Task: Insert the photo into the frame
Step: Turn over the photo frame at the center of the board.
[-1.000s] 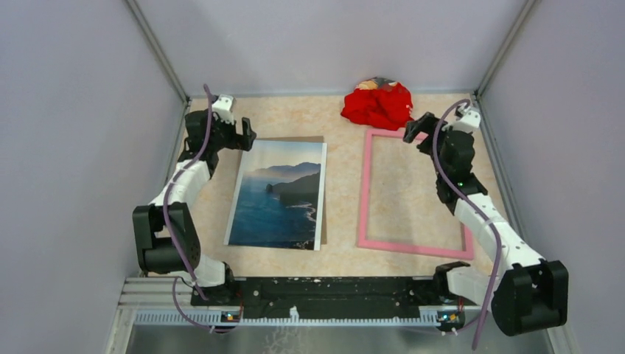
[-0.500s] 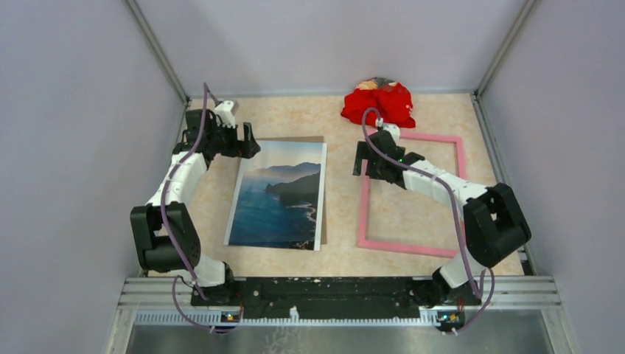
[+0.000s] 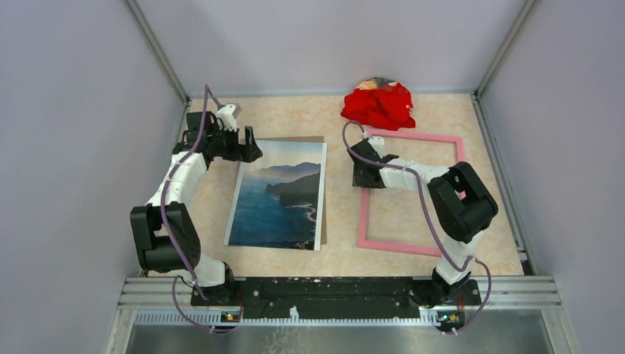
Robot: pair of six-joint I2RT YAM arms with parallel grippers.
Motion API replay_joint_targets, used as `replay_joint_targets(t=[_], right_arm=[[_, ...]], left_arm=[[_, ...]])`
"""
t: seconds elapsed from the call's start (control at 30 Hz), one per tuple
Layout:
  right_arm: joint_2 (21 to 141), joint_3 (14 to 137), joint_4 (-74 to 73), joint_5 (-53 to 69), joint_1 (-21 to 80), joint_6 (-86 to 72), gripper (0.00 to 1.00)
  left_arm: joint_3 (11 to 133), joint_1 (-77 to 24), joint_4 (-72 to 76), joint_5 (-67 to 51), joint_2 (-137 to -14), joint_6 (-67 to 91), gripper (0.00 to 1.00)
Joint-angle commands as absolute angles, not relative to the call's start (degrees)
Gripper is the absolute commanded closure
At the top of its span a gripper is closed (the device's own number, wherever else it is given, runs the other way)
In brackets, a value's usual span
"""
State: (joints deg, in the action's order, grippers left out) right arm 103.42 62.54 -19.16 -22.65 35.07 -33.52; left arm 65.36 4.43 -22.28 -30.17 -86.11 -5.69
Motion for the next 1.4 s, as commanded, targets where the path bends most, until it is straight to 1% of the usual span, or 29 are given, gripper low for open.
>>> replay_joint_targets(t=[0.0,0.07,0.17,0.2,0.3,0.4,0.53,0.7,0.8,0.93,1.07,1.17,1.27,1.37], right_arm=[[104.95,64.56,-18.5,-22.51,35.58,-34.25,0.6],[104.84,65.15,-18.6,-21.02,35.63,-34.57,0.77],[104.05,67.74,-21.29,-20.31,36.45,-35.7,0.98],[103.08,68.62,-22.54,-20.56,37.06,-36.14,1.0],[99.1,71.52,-25.96,-22.67,39.72,-38.7,1.0],[94.42,74.43,-27.91,-21.78,41.38,-40.76,1.0],[88.57,78.17,-29.6,-16.85,42.19,-42.61,1.0],[83.57,82.42,-29.27,-7.92,42.31,-46.17,1.0],[80.8,83.52,-27.3,-3.17,42.34,-49.95,1.0],[77.91,82.8,-20.61,3.64,42.29,-56.08,1.0],[77.06,83.65,-16.23,9.2,42.29,-60.02,1.0],[77.12,83.77,-12.56,12.62,42.21,-62.54,1.0],[77.09,82.59,-8.5,16.5,41.38,-65.35,1.0],[76.15,78.5,-2.02,19.64,39.9,-69.64,1.0]], left_arm=[[67.23,4.41,-23.26,-32.9,-84.03,-5.85,0.01],[67.03,4.31,-23.68,-34.09,-83.98,-5.81,0.01],[66.71,3.39,-24.22,-34.34,-84.02,-5.91,0.01],[66.69,2.9,-24.49,-34.09,-84.02,-6.08,0.01],[66.74,1.51,-24.76,-33.06,-83.99,-6.62,0.01],[67.25,0.65,-25.14,-32.89,-84.06,-6.61,0.01],[68.31,0.26,-25.86,-32.99,-83.61,-5.78,0.01],[68.68,0.23,-25.99,-34.42,-82.68,-5.12,0.01],[68.83,0.23,-25.97,-34.87,-82.55,-4.69,0.01],[69.16,0.19,-26.17,-34.97,-82.27,-4.35,0.01],[69.17,0.24,-26.31,-35.2,-81.49,-4.39,0.01],[68.99,-1.63,-26.48,-35.46,-80.98,-4.39,0.01],[69.21,-2.58,-26.5,-35.38,-80.46,-3.79,0.01],[69.42,-3.94,-26.54,-35.77,-79.58,-3.03,0.01]])
